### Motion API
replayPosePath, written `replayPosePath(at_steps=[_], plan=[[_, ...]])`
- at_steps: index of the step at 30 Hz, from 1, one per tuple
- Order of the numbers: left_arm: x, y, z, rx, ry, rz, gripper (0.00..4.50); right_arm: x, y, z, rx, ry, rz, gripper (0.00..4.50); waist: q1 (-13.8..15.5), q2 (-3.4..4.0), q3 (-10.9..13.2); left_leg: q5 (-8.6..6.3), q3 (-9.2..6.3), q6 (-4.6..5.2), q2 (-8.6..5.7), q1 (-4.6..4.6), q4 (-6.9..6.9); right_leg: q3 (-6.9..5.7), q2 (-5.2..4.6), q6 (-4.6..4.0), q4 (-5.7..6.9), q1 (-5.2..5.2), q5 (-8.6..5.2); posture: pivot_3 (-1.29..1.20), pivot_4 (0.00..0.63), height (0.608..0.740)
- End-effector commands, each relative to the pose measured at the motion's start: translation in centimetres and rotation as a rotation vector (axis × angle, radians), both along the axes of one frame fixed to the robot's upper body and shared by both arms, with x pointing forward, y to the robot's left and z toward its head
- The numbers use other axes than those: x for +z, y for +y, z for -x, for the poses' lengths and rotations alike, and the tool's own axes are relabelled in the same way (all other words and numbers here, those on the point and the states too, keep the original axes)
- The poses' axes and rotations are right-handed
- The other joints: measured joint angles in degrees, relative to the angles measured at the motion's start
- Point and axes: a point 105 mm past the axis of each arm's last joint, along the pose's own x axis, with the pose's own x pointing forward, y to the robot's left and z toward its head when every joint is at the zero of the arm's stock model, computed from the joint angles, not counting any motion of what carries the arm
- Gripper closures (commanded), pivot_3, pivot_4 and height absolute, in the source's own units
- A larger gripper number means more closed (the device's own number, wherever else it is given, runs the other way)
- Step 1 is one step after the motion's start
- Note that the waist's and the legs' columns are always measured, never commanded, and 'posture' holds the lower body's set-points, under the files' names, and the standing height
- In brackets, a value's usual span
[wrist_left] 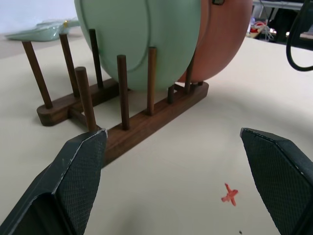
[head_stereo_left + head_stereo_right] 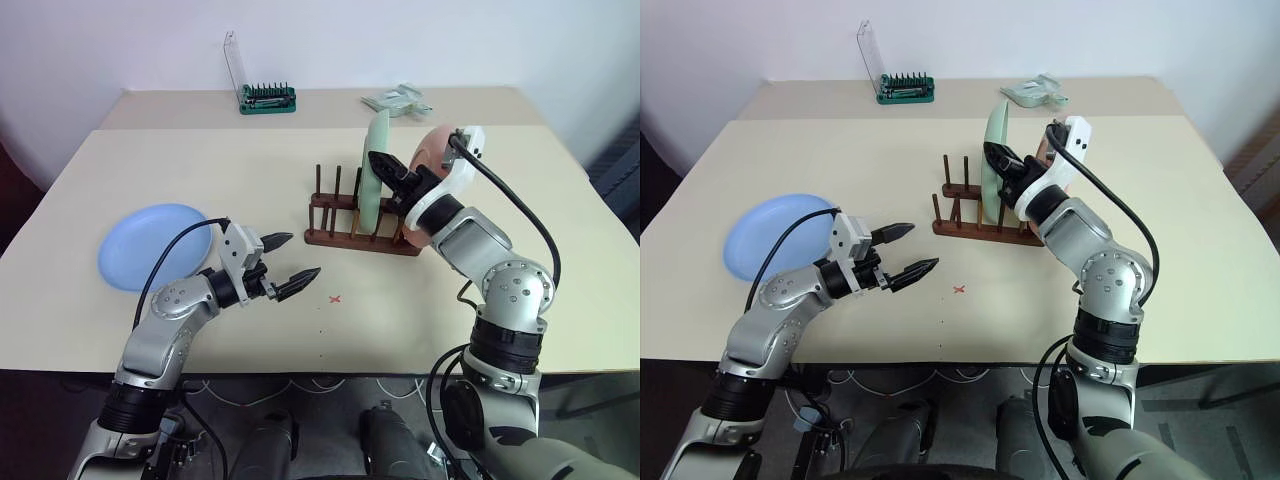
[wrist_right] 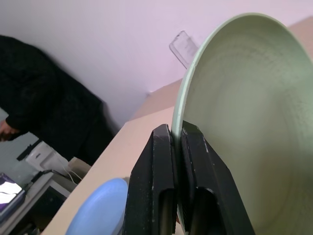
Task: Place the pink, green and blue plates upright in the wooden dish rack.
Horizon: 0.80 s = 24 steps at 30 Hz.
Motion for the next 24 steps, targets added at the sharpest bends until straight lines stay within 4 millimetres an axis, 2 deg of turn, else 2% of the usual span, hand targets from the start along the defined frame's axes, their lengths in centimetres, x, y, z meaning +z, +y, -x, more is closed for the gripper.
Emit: replayPosePath(at_steps=[1, 7, 15, 21, 24], plan=[[1.4, -0.2, 0.2, -0.008, -0.049, 0.004, 0.0, 1.4, 0.2, 0.5, 0.015, -0.041, -0.011, 3.18, 0.0, 0.0, 0.0, 0.0, 0.0, 0.0, 0.0, 0.0, 0.0, 0.0, 0.0, 0.0, 0.0, 0.0, 0.0, 0.0, 0.15, 0.74], [1.8, -0.3, 0.2, -0.004, -0.053, 0.003, 0.0, 1.7, 0.0, 0.7, -0.01, -0.068, 0.043, 0.24, 0.0, 0.01, 0.0, 0.0, 0.0, 0.0, 0.0, 0.0, 0.0, 0.0, 0.0, 0.0, 0.0, 0.0, 0.0, 0.0, 0.15, 0.74], [2.4, -0.6, 0.2, -0.003, -0.056, 0.004, 0.0, 3.4, -0.6, 1.6, -0.046, -0.159, 0.173, 0.24, 0.0, 0.03, 0.0, 0.0, 0.01, 0.0, 0.0, 0.0, -0.01, 0.0, 0.0, 0.0, -0.01, 0.0, 0.0, 0.0, 0.15, 0.74], [3.0, -0.7, -0.1, 0.006, -0.069, 0.016, 0.0, 6.1, -0.8, 2.3, -0.061, -0.286, 0.243, 0.24, 0.1, 0.02, 0.0, 0.0, 0.01, 0.0, 0.0, 0.0, -0.01, 0.0, 0.0, 0.01, -0.01, 0.0, 0.0, 0.0, 0.15, 0.74], [4.0, 0.2, -0.7, 0.049, -0.078, 0.064, 0.0, 7.7, -1.4, 2.4, -0.122, -0.401, 0.384, 0.24, 0.1, 0.03, 0.0, 0.0, 0.02, 0.01, -0.01, -0.01, -0.01, 0.0, -0.01, 0.01, -0.06, 0.03, -0.01, 0.0, 0.15, 0.74]])
